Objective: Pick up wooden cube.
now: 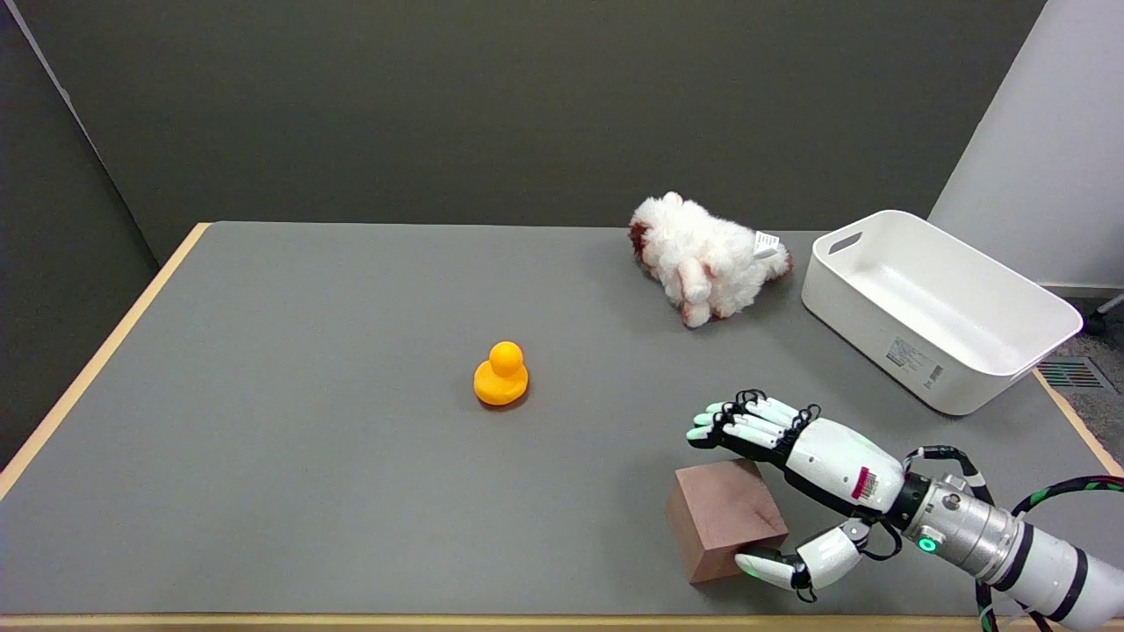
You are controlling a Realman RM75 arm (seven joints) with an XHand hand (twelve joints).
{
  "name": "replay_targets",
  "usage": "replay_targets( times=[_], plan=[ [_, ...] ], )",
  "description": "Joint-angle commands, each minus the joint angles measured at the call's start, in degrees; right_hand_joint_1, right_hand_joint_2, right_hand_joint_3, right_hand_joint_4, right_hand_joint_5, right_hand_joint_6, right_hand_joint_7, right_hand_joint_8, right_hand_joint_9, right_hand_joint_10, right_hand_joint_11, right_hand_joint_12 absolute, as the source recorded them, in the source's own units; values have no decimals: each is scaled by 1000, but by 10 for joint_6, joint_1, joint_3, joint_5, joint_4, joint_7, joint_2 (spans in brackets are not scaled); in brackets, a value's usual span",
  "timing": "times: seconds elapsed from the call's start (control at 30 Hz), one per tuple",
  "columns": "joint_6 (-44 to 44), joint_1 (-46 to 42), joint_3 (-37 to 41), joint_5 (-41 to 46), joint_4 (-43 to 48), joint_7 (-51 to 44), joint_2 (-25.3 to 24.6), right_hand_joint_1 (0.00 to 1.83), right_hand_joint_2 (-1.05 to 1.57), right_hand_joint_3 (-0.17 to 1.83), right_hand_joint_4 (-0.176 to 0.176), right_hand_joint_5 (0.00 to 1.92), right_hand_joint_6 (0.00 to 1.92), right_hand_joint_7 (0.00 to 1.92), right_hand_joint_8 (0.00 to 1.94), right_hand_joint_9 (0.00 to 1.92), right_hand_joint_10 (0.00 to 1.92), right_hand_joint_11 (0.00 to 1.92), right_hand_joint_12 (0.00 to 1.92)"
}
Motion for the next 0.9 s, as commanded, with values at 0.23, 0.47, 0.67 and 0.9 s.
replay_targets(
  times=[0.23, 0.47, 0.67, 0.9],
  plan=[
    [-29, 24, -7, -6, 10, -8, -36, 587, 584, 885, -108, 370, 743, 419, 546, 211, 847, 0, 1165],
    [-24, 58, -8, 11, 11, -49, -58, 792, 633, 867, -91, 515, 1104, 679, 885, 510, 1175, 283, 1523],
    [-15, 86, 3, 50, 23, -60, -59, 935, 1018, 505, 87, 728, 1486, 822, 1160, 683, 1336, 505, 1727],
    [-11, 89, 60, 96, 82, -131, -56, 1177, 1031, 410, -40, 667, 1517, 898, 1258, 784, 1305, 644, 1737]
  ],
)
